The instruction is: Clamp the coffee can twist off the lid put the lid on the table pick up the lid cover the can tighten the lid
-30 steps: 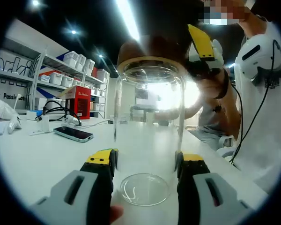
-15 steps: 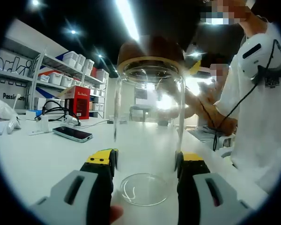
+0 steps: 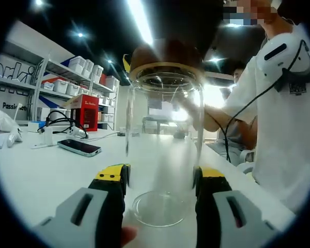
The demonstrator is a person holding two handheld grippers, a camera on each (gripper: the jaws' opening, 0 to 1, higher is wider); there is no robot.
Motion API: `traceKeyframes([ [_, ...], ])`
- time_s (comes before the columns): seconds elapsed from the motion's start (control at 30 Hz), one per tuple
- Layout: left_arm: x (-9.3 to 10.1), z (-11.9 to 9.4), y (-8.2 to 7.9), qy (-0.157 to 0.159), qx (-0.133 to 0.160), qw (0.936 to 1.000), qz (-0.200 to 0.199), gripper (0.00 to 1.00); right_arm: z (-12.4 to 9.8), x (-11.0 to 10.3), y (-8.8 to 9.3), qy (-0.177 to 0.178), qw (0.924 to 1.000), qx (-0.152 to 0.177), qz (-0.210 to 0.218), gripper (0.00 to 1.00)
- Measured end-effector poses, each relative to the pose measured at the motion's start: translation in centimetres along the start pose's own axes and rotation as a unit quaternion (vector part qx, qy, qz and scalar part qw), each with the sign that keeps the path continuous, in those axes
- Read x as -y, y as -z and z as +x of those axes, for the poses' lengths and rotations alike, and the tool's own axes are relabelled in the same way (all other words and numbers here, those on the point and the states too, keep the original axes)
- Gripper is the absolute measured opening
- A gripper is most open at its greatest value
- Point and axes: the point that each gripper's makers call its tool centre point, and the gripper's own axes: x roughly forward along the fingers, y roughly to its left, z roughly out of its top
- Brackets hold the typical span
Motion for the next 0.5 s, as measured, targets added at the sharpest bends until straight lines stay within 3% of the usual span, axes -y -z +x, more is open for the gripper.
traceKeyframes([
  [0.13,0.0,0.0,0.0,0.001,0.000,1.0000,-0.001,0.43,0.4,-1.0,0.6,-0.027,0.9996,-0.003,0.004,0.58],
  [0.5,0.0,0.0,0.1,0.000,0.000,1.0000,0.000,0.43,1.8,-0.6,1.8,-0.038,0.9991,0.002,0.018,0.56],
])
